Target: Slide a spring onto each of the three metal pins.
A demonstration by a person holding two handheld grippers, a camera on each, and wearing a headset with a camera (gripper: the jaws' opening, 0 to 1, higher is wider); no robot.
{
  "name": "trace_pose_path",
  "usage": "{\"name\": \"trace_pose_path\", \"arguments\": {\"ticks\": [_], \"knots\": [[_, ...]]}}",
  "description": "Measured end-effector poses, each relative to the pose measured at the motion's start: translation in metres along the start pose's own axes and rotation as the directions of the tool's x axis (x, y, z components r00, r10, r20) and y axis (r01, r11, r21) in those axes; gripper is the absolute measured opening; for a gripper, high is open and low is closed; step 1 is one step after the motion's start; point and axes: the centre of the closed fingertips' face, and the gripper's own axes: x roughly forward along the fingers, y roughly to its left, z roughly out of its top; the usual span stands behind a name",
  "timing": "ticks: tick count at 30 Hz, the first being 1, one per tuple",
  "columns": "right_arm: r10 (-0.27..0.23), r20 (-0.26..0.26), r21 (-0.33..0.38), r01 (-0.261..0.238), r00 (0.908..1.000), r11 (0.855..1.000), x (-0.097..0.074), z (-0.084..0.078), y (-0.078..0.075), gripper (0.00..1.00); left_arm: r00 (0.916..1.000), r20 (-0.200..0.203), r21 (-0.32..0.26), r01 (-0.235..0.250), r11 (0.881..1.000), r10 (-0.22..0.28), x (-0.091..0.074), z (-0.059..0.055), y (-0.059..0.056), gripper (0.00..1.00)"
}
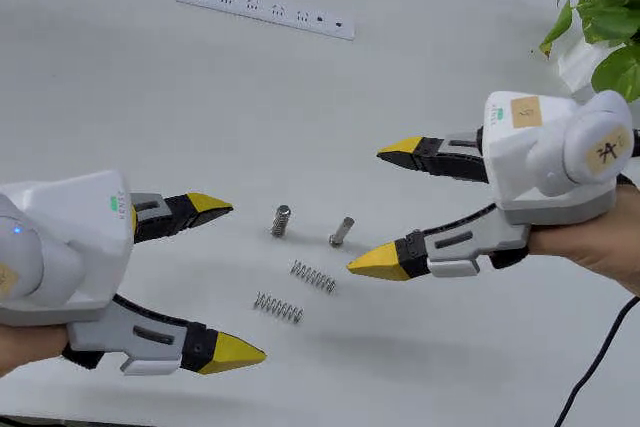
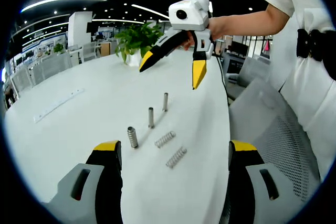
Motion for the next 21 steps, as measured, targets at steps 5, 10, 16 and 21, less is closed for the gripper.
{"name": "trace_pose_path", "arguments": {"ticks": [5, 10, 16, 21], "knots": [[-0.018, 0.027, 0.040, 0.017, 0.9995, 0.999, -0.014, -0.013, 0.004, 0.82, 0.9996, -0.028, 0.006, 0.008, 1.000, -0.007, 0.002, -0.006, 0.002, 0.79], [-0.037, 0.051, 0.077, 0.033, 0.9980, 0.997, -0.028, -0.029, 0.000, 0.87, 0.9975, -0.069, 0.022, 0.018, 1.000, -0.017, 0.004, -0.012, 0.003, 0.75], [-0.044, 0.079, 0.100, 0.036, 0.9959, 0.994, -0.038, -0.044, 0.006, 0.93, 0.9954, -0.094, 0.037, 0.025, 0.999, -0.022, 0.008, -0.014, 0.004, 0.69], [-0.051, 0.079, 0.121, 0.042, 0.9956, 0.992, -0.043, -0.055, 0.008, 0.93, 0.9840, -0.174, 0.079, 0.053, 0.995, -0.039, 0.016, -0.027, 0.003, 0.60]]}}
